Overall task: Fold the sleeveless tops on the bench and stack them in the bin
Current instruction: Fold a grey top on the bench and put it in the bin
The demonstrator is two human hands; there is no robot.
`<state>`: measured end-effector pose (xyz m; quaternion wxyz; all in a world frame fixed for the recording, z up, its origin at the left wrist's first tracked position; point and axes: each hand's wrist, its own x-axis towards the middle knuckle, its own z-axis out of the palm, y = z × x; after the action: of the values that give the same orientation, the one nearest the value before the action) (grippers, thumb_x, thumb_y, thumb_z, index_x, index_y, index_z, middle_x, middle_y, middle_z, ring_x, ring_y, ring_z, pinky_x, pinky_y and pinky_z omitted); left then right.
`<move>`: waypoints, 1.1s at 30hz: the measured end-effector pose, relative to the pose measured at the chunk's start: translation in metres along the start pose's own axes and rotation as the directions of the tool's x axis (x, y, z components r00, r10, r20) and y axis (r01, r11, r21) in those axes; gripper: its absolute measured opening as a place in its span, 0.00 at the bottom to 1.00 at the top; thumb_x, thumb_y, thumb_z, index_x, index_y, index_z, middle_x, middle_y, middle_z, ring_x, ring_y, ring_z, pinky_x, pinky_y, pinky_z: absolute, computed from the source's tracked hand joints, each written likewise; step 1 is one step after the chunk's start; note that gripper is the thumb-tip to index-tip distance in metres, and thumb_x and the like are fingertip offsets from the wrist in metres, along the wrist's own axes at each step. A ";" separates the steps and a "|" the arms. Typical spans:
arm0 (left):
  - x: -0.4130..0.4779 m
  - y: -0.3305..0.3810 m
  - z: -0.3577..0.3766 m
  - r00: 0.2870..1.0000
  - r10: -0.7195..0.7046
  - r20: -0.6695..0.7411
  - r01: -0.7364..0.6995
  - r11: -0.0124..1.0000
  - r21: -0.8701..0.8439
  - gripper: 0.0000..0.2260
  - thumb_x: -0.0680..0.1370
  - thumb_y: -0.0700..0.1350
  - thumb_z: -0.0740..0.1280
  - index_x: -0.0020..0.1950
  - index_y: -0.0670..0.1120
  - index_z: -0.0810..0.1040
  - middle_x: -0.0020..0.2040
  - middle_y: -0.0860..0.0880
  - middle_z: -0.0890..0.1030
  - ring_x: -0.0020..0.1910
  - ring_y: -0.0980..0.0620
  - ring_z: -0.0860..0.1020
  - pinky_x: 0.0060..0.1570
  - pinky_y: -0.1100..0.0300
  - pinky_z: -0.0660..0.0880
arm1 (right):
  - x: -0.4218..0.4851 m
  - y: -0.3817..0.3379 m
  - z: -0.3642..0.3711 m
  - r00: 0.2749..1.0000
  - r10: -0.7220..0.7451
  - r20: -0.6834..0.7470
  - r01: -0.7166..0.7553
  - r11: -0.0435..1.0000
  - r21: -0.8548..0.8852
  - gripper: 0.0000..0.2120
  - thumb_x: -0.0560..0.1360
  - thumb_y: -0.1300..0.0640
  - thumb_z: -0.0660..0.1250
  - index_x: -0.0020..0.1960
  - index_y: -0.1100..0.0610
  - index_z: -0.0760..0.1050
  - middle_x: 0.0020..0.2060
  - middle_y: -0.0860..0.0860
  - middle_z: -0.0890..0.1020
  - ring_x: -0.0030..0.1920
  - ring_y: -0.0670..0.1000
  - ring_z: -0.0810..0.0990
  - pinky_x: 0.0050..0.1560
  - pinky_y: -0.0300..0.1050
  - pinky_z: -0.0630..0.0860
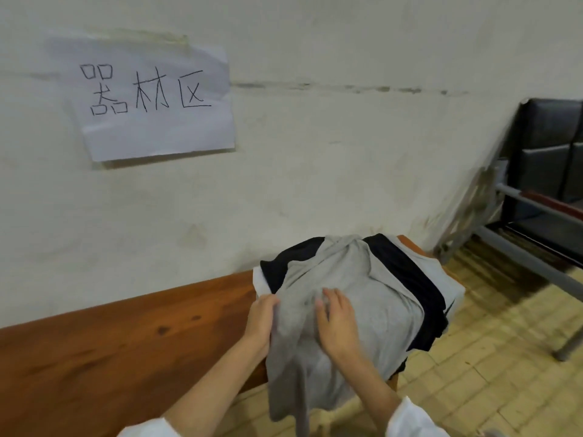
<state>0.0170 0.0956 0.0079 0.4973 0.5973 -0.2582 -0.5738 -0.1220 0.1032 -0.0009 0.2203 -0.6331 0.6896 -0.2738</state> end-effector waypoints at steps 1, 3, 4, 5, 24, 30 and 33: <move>-0.003 0.003 -0.010 1.000 0.028 -0.007 -0.028 1.000 0.004 0.08 0.76 0.39 0.60 0.37 0.45 0.67 0.37 0.45 0.69 0.37 0.50 0.67 0.37 0.57 0.65 | 0.001 -0.005 0.005 1.000 -0.019 0.018 0.020 0.998 -0.068 0.34 0.78 0.35 0.38 0.75 0.54 0.60 0.75 0.53 0.60 0.75 0.53 0.56 0.76 0.50 0.51; -0.008 0.009 -0.031 0.997 0.072 -0.023 -0.071 0.997 0.031 0.11 0.77 0.38 0.60 0.35 0.46 0.66 0.34 0.47 0.67 0.34 0.52 0.65 0.34 0.59 0.64 | -0.004 -0.016 0.013 0.997 -0.027 0.072 0.043 0.972 -0.231 0.47 0.68 0.30 0.23 0.76 0.51 0.57 0.77 0.53 0.56 0.77 0.56 0.50 0.76 0.52 0.46; -0.011 0.011 -0.041 0.996 0.089 -0.025 -0.087 0.995 0.051 0.11 0.77 0.38 0.60 0.35 0.45 0.66 0.33 0.48 0.67 0.31 0.52 0.65 0.30 0.60 0.64 | -0.010 -0.022 0.018 0.995 -0.029 0.099 0.058 0.953 -0.297 0.47 0.68 0.31 0.23 0.76 0.49 0.56 0.77 0.53 0.53 0.77 0.57 0.47 0.75 0.53 0.44; -0.013 0.012 -0.055 0.993 0.118 -0.026 -0.115 0.990 0.087 0.11 0.78 0.38 0.60 0.36 0.44 0.66 0.32 0.47 0.68 0.29 0.53 0.65 0.26 0.62 0.64 | -0.018 -0.030 0.025 0.991 -0.031 0.132 0.074 0.939 -0.335 0.46 0.67 0.31 0.24 0.76 0.48 0.55 0.78 0.53 0.50 0.77 0.58 0.44 0.75 0.54 0.42; -0.066 0.016 -0.337 0.672 0.575 -0.467 -0.088 0.688 0.721 0.10 0.74 0.37 0.66 0.50 0.48 0.69 0.40 0.52 0.78 0.41 0.48 0.78 0.49 0.49 0.75 | -0.130 -0.204 0.197 0.709 -0.252 0.658 0.490 0.848 -0.203 0.30 0.76 0.35 0.56 0.72 0.49 0.60 0.77 0.48 0.52 0.76 0.58 0.42 0.74 0.60 0.39; -0.056 -0.014 -0.356 0.832 0.553 0.035 -0.077 0.052 0.996 0.24 0.68 0.46 0.72 0.64 0.44 0.76 0.67 0.40 0.74 0.70 0.42 0.68 0.68 0.44 0.63 | -0.150 -0.215 0.215 0.776 -0.422 0.468 0.476 0.879 0.003 0.20 0.80 0.44 0.57 0.67 0.53 0.69 0.70 0.51 0.68 0.72 0.50 0.63 0.73 0.46 0.55; -0.047 -0.024 -0.345 0.870 0.407 0.277 -0.286 -0.041 0.957 0.27 0.78 0.56 0.48 0.74 0.49 0.65 0.76 0.50 0.60 0.76 0.52 0.56 0.74 0.51 0.47 | -0.148 -0.186 0.206 0.947 -0.159 0.279 0.235 0.935 -0.266 0.26 0.81 0.44 0.50 0.76 0.53 0.55 0.77 0.50 0.55 0.77 0.51 0.50 0.76 0.48 0.46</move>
<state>0.3258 0.2482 -0.0463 0.0951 0.7101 -0.6941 -0.0704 0.1667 0.2213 -0.0404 0.1805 -0.7551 0.6215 -0.1051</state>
